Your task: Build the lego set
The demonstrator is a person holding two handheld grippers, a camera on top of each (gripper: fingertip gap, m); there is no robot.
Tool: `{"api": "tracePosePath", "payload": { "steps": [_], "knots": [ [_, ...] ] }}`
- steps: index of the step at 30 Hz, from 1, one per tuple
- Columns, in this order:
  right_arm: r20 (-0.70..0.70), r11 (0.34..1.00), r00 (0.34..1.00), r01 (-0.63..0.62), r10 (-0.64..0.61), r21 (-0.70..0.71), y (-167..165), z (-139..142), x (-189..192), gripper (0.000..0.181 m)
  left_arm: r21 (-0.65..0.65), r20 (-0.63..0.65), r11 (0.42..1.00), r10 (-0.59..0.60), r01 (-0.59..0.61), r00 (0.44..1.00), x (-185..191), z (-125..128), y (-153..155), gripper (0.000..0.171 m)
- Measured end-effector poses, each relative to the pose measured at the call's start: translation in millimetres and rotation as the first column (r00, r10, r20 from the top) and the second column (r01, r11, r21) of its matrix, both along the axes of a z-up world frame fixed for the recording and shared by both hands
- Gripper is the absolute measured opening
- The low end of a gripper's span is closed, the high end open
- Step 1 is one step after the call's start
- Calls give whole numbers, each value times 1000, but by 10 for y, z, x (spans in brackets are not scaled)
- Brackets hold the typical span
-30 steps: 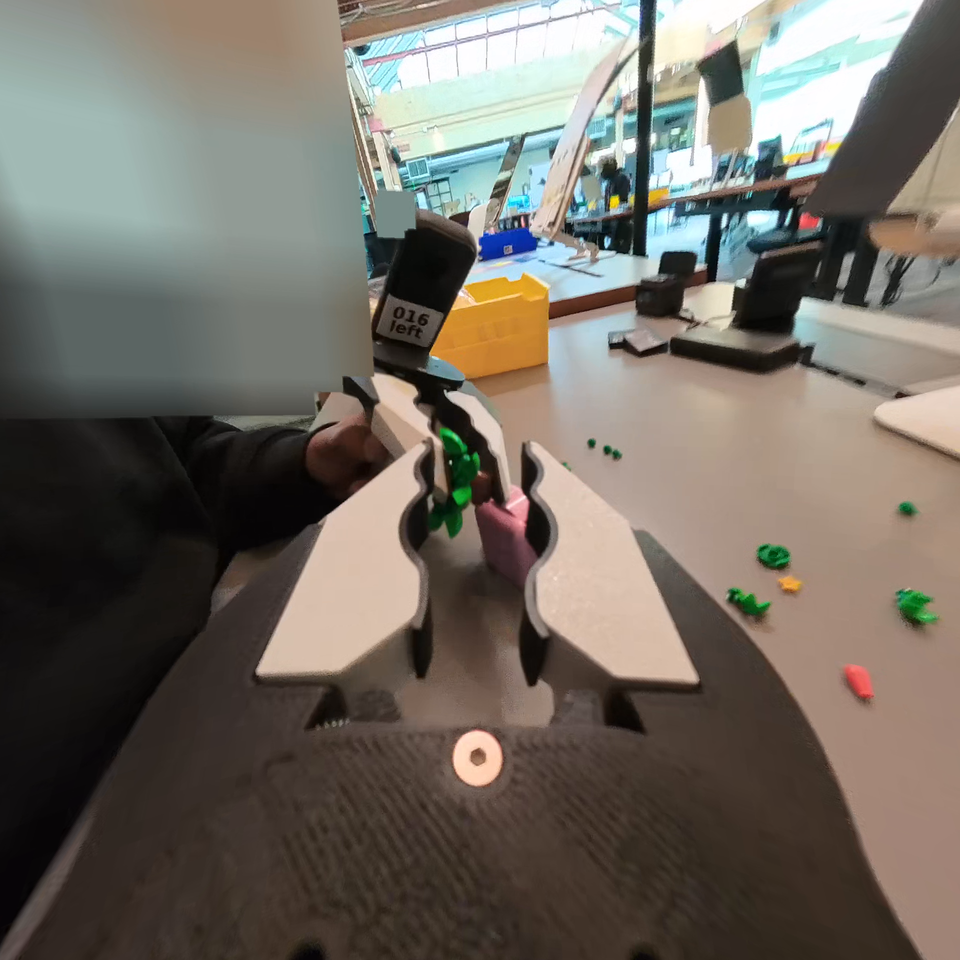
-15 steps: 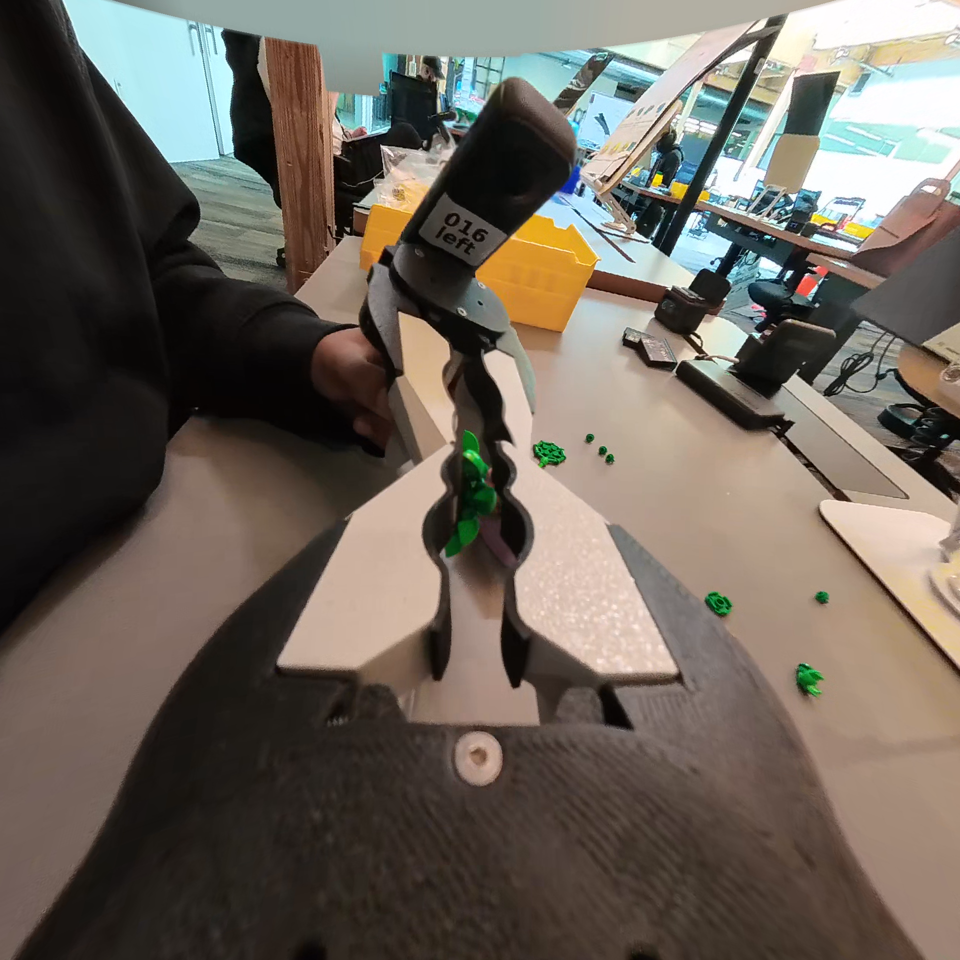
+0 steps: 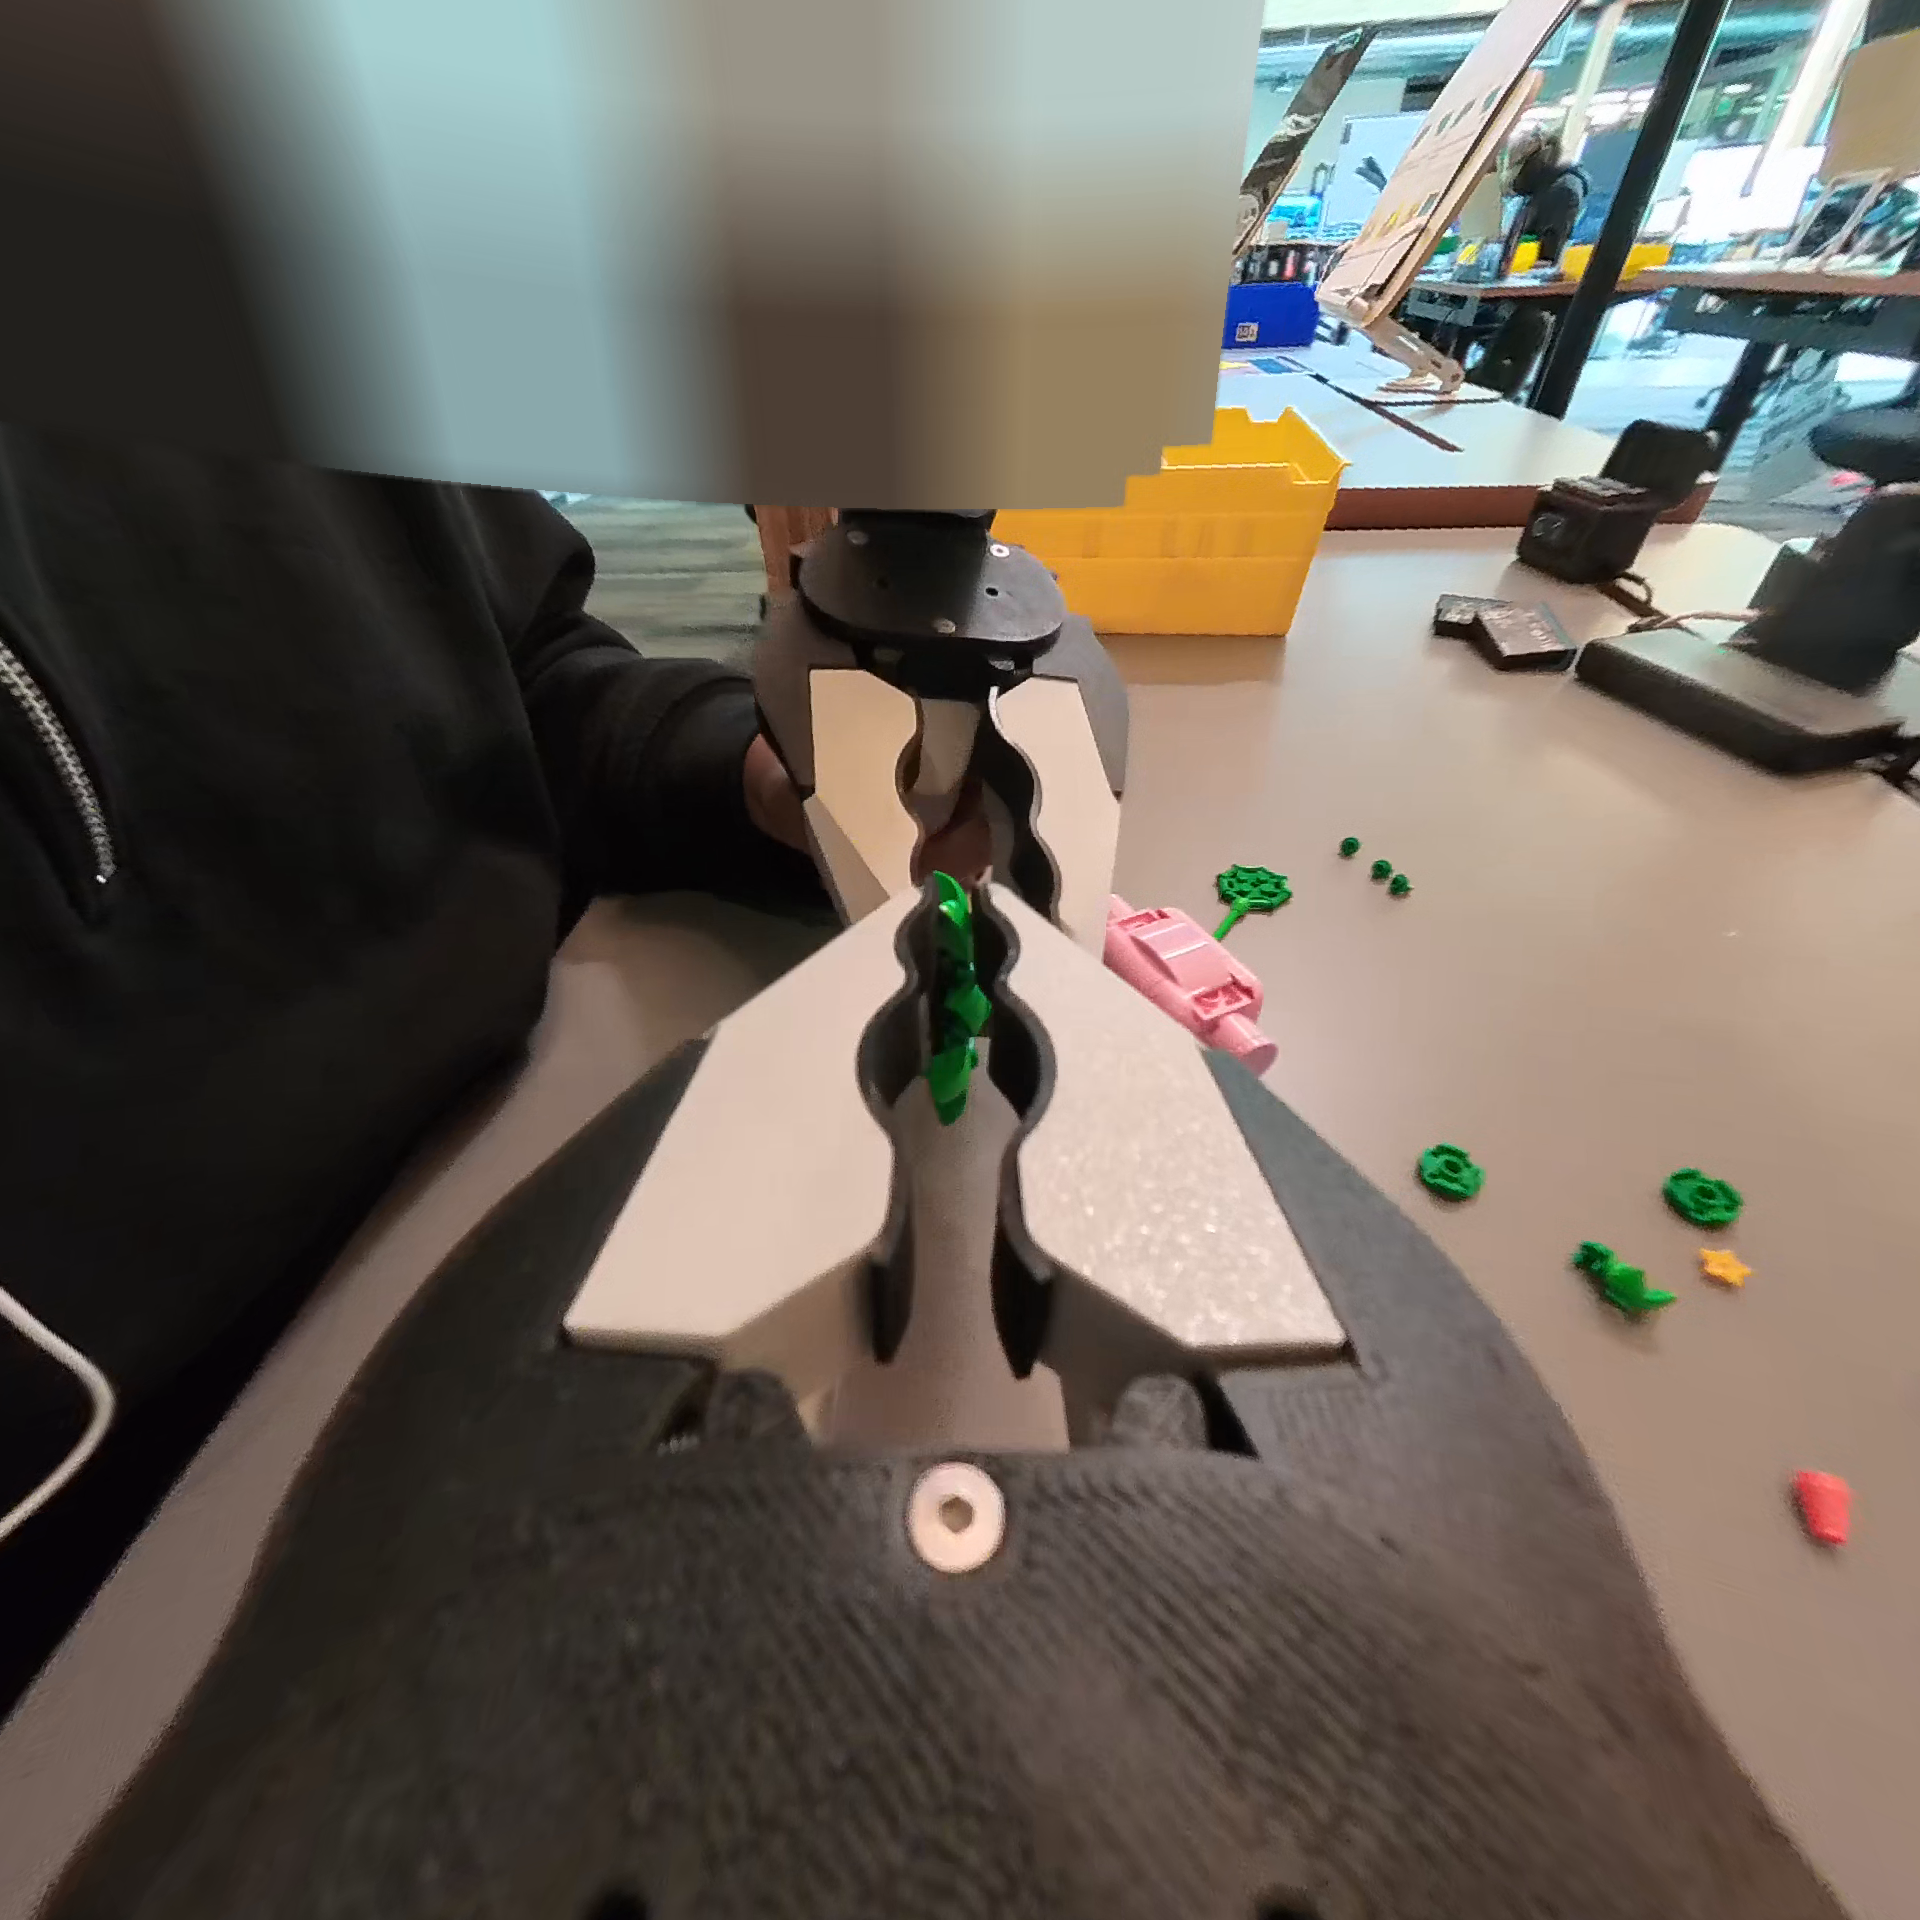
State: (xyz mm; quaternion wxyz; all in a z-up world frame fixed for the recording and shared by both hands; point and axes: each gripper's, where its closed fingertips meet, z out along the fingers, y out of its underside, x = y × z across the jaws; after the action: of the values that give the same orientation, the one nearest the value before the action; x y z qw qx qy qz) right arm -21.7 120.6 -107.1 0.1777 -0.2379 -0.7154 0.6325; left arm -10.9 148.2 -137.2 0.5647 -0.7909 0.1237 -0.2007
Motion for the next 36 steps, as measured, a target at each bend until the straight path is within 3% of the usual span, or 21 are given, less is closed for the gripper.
{"api": "tracePosePath", "payload": {
  "steps": [13, 16, 19, 23, 26, 29, 33, 36],
  "knots": [
    [109, 985, 994, -9, 29, -173, 19, 43, -48, 4, 5, 33, 1000, 0, -1, 999, -17, 22, 2, 20],
    [114, 958, 993, 18, 15, -286, 115, 137, -98, 23, -18, 199, 1000, 9, -6, 980, -68, 57, 18, 20],
    [49, 944, 997, 75, -62, -323, 255, 240, -153, 42, -20, 454, 1000, 18, -10, 891, -241, 175, 4, 20],
    [-44, 964, 981, 176, -188, -201, 305, 194, -231, 51, -2, 645, 1000, -9, 13, 764, -348, 272, -20, 19],
    [-158, 973, 960, 231, -231, -21, 211, 92, -254, 61, 3, 697, 1000, -23, 29, 717, -346, 293, -22, 20],
    [-318, 929, 915, 317, -247, 189, 113, -8, -273, 64, 14, 750, 999, -42, 48, 660, -356, 320, -28, 20],
    [-486, 842, 841, 428, -239, 327, 63, -64, -297, 42, 44, 819, 991, -109, 126, 563, -284, 379, -53, 20],
    [-492, 855, 839, 418, -233, 308, 26, -48, -279, 32, 62, 842, 983, -145, 173, 520, -210, 407, -67, 20]
  ]
}}
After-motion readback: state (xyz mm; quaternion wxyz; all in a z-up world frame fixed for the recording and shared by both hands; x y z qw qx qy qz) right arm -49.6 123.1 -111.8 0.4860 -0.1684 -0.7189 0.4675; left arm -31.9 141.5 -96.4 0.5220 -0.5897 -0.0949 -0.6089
